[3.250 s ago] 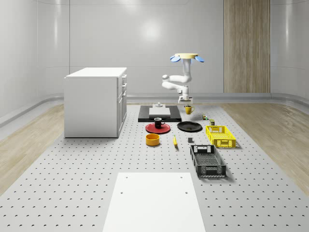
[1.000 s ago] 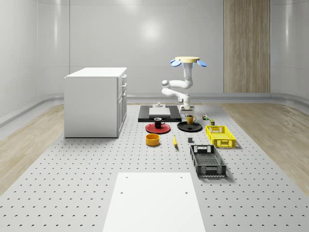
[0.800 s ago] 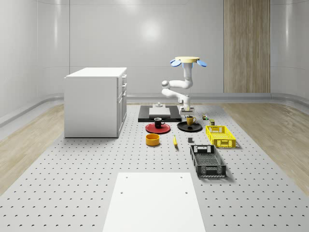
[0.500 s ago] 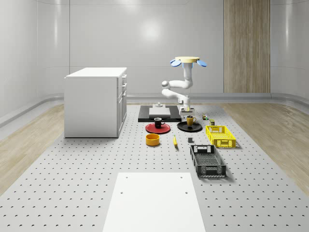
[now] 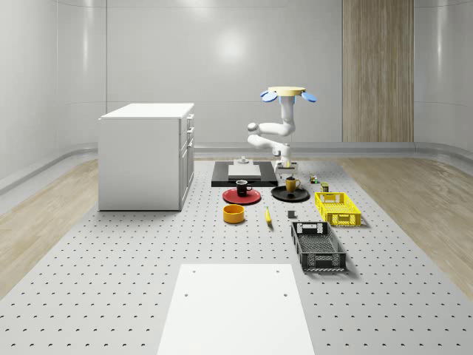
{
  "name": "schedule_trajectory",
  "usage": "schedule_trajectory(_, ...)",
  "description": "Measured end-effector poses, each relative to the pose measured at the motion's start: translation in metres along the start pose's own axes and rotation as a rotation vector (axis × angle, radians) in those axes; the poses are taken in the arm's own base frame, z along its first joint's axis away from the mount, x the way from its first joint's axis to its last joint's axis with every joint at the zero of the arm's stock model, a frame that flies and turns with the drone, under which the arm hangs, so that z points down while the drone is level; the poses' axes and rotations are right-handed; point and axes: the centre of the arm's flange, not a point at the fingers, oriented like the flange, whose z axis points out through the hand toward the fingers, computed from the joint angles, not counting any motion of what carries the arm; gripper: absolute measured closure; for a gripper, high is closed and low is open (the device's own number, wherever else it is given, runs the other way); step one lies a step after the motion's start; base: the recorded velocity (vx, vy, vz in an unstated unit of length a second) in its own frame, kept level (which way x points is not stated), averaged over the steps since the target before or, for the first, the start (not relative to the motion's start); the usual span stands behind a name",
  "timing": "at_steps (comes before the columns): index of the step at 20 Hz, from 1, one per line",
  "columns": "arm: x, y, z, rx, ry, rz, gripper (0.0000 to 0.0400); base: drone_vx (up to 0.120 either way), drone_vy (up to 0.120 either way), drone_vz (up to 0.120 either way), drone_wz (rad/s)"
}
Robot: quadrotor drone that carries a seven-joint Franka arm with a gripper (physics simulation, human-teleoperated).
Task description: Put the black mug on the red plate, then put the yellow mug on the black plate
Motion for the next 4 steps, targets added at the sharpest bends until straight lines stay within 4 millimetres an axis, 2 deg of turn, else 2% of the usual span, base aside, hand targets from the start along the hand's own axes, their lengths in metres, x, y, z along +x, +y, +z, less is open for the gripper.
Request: schedule_trajectory(4, 0.0000, 0.0000, -0.0023, 0.000, 0.000, 0.000, 0.0002, 0.000, 0.000, 0.000, 0.000)
